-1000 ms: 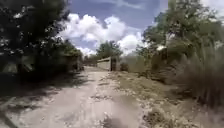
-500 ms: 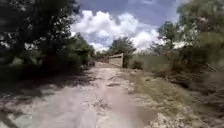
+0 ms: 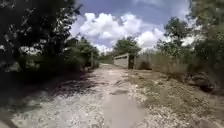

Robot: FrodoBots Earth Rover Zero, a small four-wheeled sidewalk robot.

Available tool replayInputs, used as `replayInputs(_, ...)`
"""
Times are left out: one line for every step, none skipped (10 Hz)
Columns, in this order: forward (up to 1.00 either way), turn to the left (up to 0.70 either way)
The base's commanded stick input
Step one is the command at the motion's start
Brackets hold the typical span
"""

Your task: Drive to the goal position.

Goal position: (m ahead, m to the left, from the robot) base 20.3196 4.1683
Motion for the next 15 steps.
replayInputs(0.84, 0.00)
replayInputs(0.84, 0.00)
replayInputs(0.84, 0.00)
replayInputs(0.84, 0.00)
replayInputs(0.84, 0.00)
replayInputs(0.84, 0.00)
replayInputs(0.84, 0.00)
replayInputs(0.84, 0.00)
replayInputs(0.85, 0.00)
replayInputs(0.85, 0.00)
replayInputs(0.85, 0.00)
replayInputs(0.85, 0.00)
replayInputs(0.85, 0.00)
replayInputs(0.85, 0.00)
replayInputs(0.85, 0.00)
